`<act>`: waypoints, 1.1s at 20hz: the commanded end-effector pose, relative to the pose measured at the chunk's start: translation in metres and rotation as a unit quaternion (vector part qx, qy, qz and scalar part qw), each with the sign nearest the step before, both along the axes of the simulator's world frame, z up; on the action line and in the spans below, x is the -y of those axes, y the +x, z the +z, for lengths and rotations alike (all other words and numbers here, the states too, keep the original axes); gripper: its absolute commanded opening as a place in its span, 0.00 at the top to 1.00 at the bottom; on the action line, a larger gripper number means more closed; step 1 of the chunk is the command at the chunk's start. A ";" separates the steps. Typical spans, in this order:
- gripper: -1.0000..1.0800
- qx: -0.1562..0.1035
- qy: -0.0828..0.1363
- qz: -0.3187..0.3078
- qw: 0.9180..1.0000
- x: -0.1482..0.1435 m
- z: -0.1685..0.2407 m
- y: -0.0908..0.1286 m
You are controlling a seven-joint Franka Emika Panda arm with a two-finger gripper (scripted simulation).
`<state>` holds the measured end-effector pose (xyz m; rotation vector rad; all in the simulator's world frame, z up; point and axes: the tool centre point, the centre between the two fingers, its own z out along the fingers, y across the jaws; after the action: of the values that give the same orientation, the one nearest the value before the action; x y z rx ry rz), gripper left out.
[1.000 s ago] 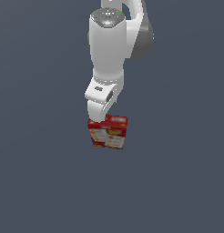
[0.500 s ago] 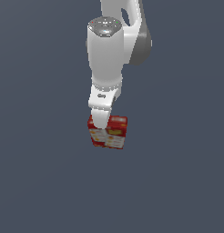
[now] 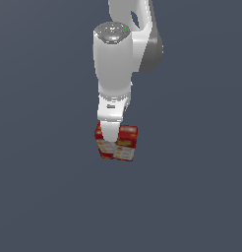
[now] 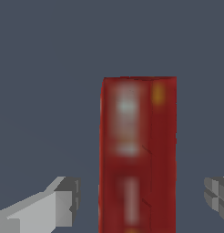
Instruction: Pick up the object and move it to a goal position.
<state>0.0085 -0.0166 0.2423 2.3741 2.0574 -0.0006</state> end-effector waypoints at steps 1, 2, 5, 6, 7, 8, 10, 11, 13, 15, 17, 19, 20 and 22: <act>0.04 0.000 0.000 0.000 1.000 0.000 0.000 0.000; 0.04 0.000 0.000 0.000 1.000 0.000 0.000 0.000; 0.04 0.000 0.000 0.000 1.000 0.000 -0.005 0.000; 0.04 0.000 0.000 0.001 1.000 0.000 -0.008 0.000; 0.04 0.000 0.000 0.001 1.000 0.000 -0.012 0.000; 0.04 0.000 0.000 0.001 1.000 0.000 -0.016 0.000; 0.04 0.000 0.000 0.001 1.000 0.000 -0.027 -0.001; 0.04 0.000 0.000 0.002 1.000 0.000 -0.032 -0.001; 0.04 0.000 0.001 0.002 1.000 -0.001 -0.040 -0.001; 0.04 0.000 0.001 0.002 1.000 0.000 -0.046 -0.001; 0.04 0.000 0.000 0.002 1.000 0.000 -0.049 0.000; 0.04 0.000 0.000 0.002 1.000 0.000 -0.050 0.000; 1.00 0.000 0.000 0.002 1.000 0.000 -0.050 0.000; 1.00 0.000 0.000 0.002 1.000 0.000 -0.050 0.000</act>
<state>0.0086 -0.0165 0.1930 2.3693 2.0627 0.0007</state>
